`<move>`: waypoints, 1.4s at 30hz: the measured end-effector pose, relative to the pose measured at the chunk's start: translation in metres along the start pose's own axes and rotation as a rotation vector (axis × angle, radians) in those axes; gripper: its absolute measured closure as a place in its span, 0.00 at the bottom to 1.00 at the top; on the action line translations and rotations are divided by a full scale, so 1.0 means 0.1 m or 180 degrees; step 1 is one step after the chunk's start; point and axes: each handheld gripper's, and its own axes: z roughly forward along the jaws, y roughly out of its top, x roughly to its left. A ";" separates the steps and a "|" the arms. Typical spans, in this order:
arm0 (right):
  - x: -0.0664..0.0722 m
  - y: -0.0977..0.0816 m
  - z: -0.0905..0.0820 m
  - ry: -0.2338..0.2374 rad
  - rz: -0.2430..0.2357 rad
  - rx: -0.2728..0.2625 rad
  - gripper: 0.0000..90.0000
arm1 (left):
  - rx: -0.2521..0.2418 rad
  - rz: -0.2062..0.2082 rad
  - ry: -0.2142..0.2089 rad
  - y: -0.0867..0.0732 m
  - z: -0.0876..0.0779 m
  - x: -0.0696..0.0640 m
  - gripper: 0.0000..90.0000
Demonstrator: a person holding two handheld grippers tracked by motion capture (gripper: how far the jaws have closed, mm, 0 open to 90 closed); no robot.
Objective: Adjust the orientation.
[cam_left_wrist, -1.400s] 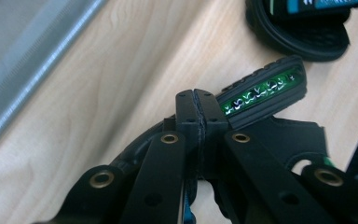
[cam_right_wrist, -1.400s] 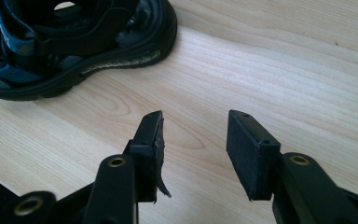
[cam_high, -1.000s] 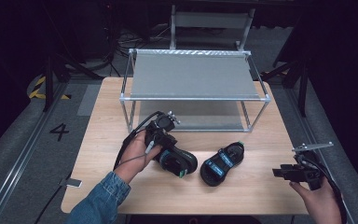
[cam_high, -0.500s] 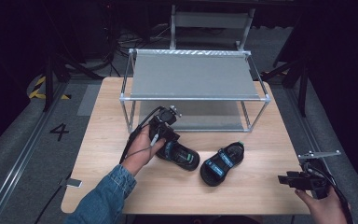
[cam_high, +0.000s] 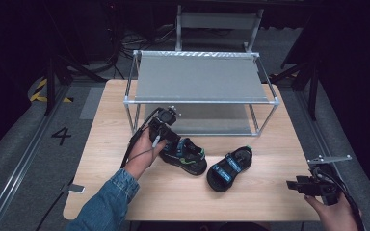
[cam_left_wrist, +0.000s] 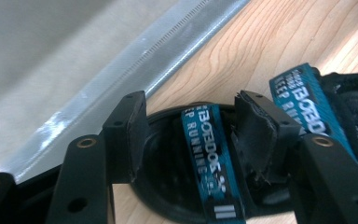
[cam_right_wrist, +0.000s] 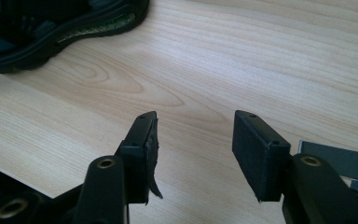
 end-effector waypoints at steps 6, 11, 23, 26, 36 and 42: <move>0.03 0.09 0.05 0.0036 -0.0045 0.0001 0.56 | -0.0086 0.0173 0.0147 -0.02 -0.39 -0.25 0.51; 0.09 0.16 0.09 0.0074 -0.0123 0.0016 0.55 | -0.0109 0.0369 -0.0152 0.04 -0.54 -0.55 0.48; 0.11 0.21 0.08 0.0145 -0.0182 -0.0038 0.56 | 0.0223 0.0547 -0.0360 0.28 -0.14 -1.04 0.69; 0.11 0.22 0.08 0.0156 -0.0199 -0.0038 0.56 | 0.0231 0.0523 -0.0419 0.28 -0.12 -1.02 0.82; 0.12 0.25 0.07 0.0175 -0.0225 -0.0065 0.57 | 0.0254 0.0625 -0.0473 0.06 -0.39 -1.00 0.95; 0.13 0.29 0.08 0.0192 -0.0233 -0.0067 0.57 | 0.0333 0.0659 -0.0457 -0.23 -0.58 -0.97 0.95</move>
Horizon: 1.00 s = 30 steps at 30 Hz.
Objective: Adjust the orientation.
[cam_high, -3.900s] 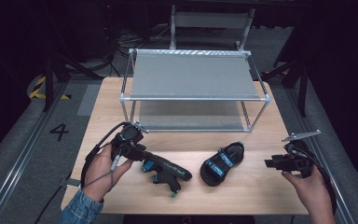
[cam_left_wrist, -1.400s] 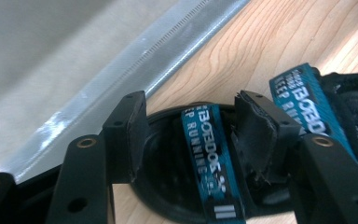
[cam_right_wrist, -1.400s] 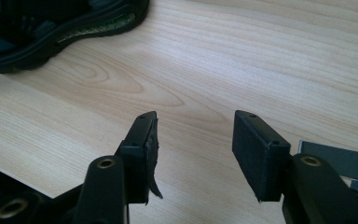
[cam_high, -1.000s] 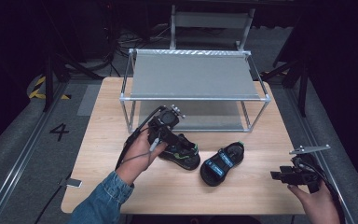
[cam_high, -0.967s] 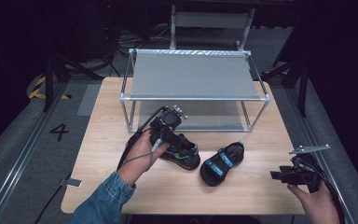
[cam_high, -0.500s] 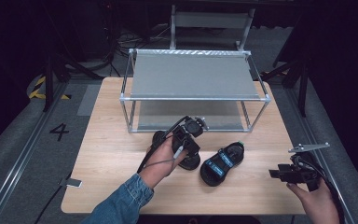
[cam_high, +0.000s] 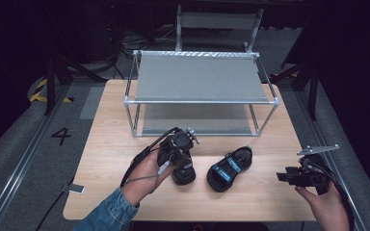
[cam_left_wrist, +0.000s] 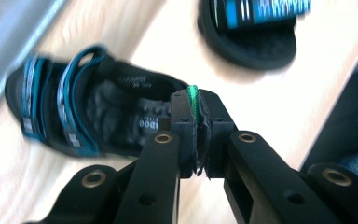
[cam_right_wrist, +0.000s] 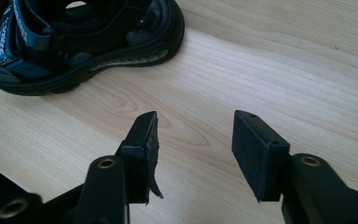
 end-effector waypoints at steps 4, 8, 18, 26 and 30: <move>0.03 0.04 0.03 0.0021 -0.0032 -0.0003 0.57 | 0.0048 -0.0007 -0.0013 -0.12 -0.04 0.00 0.95; 0.08 0.10 0.05 0.0063 -0.0107 0.0000 0.57 | 0.0156 -0.0028 -0.0088 -0.19 -0.04 0.01 0.94; 0.06 0.11 0.10 0.0125 -0.0105 0.0008 0.56 | -0.0323 -0.0266 0.0212 -0.19 -0.16 0.28 0.53; 0.04 0.07 0.09 0.0127 -0.0086 0.0018 0.56 | 0.0095 -0.0116 0.0318 -0.14 0.26 0.46 0.50; 0.04 0.05 0.09 0.0131 -0.0080 0.0023 0.56 | 0.0157 -0.0051 0.0407 -0.14 0.34 0.45 0.76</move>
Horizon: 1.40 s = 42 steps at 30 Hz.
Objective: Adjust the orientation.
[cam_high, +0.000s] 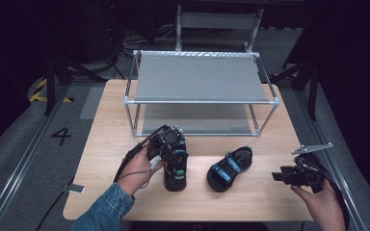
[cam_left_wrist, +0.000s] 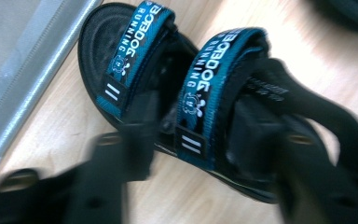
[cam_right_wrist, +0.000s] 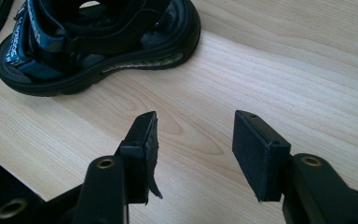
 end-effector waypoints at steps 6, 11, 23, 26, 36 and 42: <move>-0.01 -0.02 -0.02 -0.0004 0.0007 -0.0018 0.56 | -0.0129 0.0135 0.0067 0.00 -0.06 -0.04 0.79; -0.02 -0.01 -0.01 0.0010 0.0011 -0.0007 0.56 | -0.0253 0.0091 0.0005 0.00 -0.26 -0.03 0.79; -0.06 0.05 0.05 0.0089 -0.0038 -0.0022 0.57 | -0.0488 0.0070 -0.0102 0.07 -0.87 -0.03 0.79; -0.06 0.10 0.07 0.0150 -0.0066 -0.0009 0.59 | -0.0534 0.0022 -0.0140 0.10 -0.99 0.02 0.79; -0.10 0.18 0.14 0.0256 -0.0121 -0.0025 0.59 | -0.0599 -0.0048 -0.0022 0.26 -1.33 0.09 0.79; -0.13 0.19 0.14 0.0311 -0.0104 -0.0065 0.60 | -0.0595 -0.0066 -0.0019 0.35 -1.48 0.11 0.79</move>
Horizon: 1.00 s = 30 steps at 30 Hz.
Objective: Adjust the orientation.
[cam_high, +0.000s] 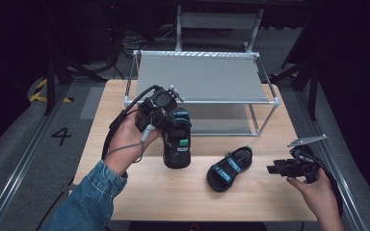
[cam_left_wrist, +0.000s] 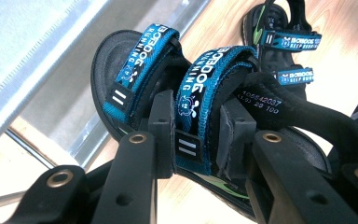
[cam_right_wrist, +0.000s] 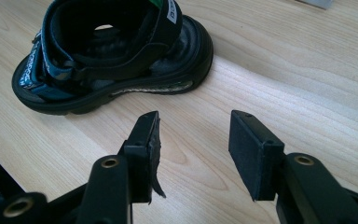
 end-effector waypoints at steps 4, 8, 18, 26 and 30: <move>0.00 0.00 0.01 0.0024 0.0012 -0.0004 0.60 | 0.0008 0.0006 -0.0023 0.07 -0.07 0.00 0.79; -0.01 0.01 0.01 0.0042 0.0012 -0.0011 0.60 | -0.0019 0.0000 -0.0057 0.13 -0.14 0.02 0.79; 0.00 0.02 0.00 0.0065 0.0015 -0.0033 0.61 | -0.0091 -0.0028 -0.0050 0.24 -0.28 0.08 0.79; -0.05 0.01 -0.05 0.0053 0.0044 -0.0061 0.61 | -0.0171 -0.0038 0.0002 0.40 -0.41 0.22 0.79; -0.07 0.00 -0.04 0.0052 0.0041 -0.0050 0.61 | -0.0250 -0.0067 -0.0004 0.47 -0.44 0.31 0.79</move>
